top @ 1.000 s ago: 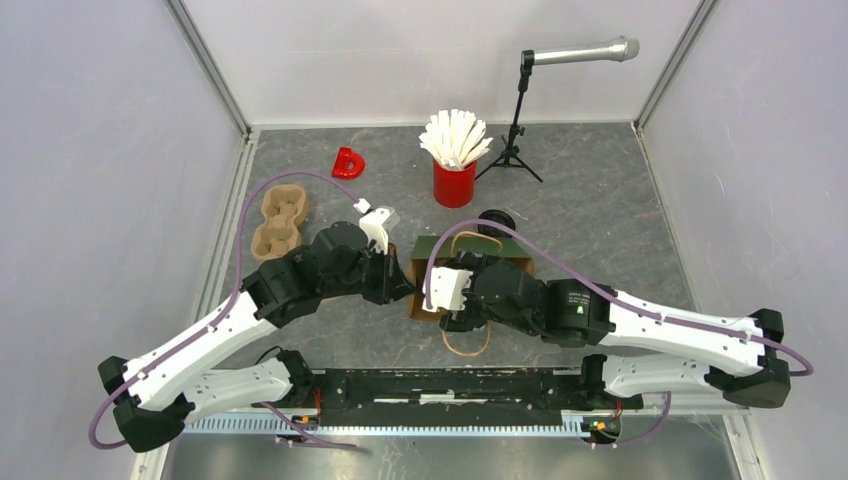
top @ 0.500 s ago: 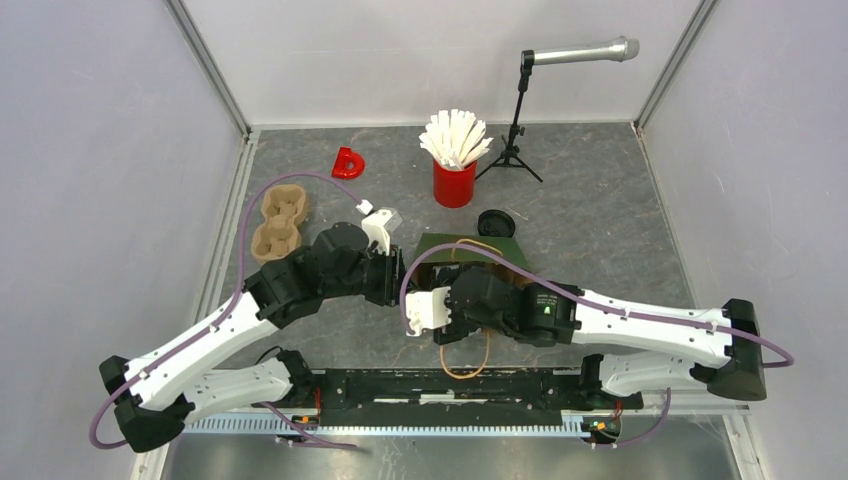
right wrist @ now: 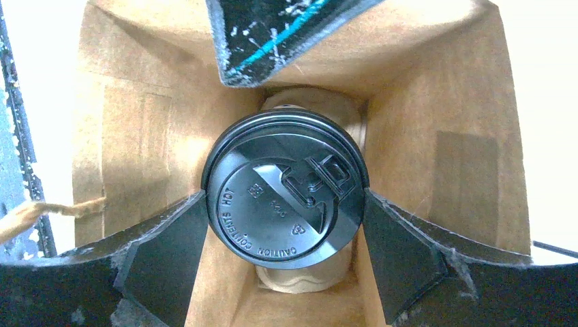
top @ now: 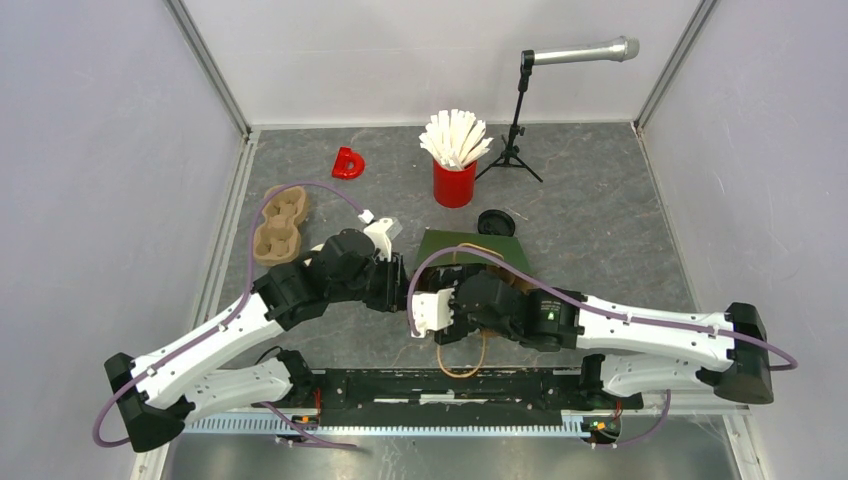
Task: Pack the takeout coffee
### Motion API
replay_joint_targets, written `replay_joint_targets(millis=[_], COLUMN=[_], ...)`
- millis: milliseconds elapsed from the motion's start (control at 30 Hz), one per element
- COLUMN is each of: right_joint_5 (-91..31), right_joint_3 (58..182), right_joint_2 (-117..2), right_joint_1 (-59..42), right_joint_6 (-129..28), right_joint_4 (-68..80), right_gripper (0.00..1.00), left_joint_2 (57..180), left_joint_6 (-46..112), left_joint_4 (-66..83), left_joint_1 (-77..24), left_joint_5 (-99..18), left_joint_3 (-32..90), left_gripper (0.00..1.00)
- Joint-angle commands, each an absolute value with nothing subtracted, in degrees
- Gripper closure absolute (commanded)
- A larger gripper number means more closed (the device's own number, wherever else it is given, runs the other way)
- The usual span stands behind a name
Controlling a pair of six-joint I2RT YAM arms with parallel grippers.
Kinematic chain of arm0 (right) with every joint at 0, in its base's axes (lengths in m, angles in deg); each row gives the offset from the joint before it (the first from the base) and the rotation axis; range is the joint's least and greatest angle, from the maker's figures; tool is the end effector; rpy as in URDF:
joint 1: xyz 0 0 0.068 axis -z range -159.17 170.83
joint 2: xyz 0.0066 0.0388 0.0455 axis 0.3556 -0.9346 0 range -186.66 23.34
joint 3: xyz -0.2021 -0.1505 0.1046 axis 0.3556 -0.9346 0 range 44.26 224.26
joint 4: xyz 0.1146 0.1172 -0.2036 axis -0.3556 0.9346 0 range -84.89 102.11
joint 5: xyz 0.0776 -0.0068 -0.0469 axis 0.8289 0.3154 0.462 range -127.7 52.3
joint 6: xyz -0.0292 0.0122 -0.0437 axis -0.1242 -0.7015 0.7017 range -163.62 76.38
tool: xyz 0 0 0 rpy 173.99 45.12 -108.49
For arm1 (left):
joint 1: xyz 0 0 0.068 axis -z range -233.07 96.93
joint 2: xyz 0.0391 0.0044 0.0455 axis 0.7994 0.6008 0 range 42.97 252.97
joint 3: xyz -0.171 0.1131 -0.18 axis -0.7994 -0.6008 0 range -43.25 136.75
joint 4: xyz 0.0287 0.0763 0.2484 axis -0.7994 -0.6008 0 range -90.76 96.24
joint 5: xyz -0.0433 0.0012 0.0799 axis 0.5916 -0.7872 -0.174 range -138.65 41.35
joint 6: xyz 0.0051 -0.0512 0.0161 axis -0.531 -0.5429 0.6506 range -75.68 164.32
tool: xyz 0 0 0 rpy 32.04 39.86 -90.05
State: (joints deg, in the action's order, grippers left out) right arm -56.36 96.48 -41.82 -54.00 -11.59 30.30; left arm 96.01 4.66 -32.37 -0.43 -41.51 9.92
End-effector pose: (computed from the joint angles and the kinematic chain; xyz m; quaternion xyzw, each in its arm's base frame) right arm 0.0754 0.2344 0.2902 -0.6704 0.5856 0.0217 0.4551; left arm 0.1128 -0.1549 0.3170 0.1284 0.8901 -0.3516 0.2601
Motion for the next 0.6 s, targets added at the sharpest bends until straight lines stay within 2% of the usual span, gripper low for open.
replay_joint_targets(millis=[0, 33, 100, 233, 567], right_joint_5=[-56.4, -56.0, -54.9, -55.1, -55.0], right_joint_3=[96.4, 96.5, 96.7, 97.0, 95.2], right_joint_2=[-39.2, -39.1, -38.9, -38.4, -40.9], right_joint_1=[-53.4, -53.3, -53.2, -53.1, -52.2], right_joint_6=[-11.1, -10.9, -10.3, -8.8, -2.1], right_joint_4=[27.8, 28.8, 30.9, 33.7, 29.6], right_gripper=[0.13, 0.13, 0.13, 0.12, 0.13], left_joint_2=[95.7, 95.7, 95.7, 95.6, 95.5], left_joint_6=[3.5, 3.8, 4.3, 4.9, 7.7], left_joint_4=[-31.5, -31.4, -31.5, -31.2, -29.5], left_joint_1=[-0.2, -0.2, -0.2, -0.2, -0.2], left_joint_5=[-42.1, -42.1, -41.9, -40.8, -36.7], left_joint_3=[11.4, 11.7, 12.0, 12.3, 11.7], left_gripper=[0.68, 0.75, 0.82, 0.85, 0.98])
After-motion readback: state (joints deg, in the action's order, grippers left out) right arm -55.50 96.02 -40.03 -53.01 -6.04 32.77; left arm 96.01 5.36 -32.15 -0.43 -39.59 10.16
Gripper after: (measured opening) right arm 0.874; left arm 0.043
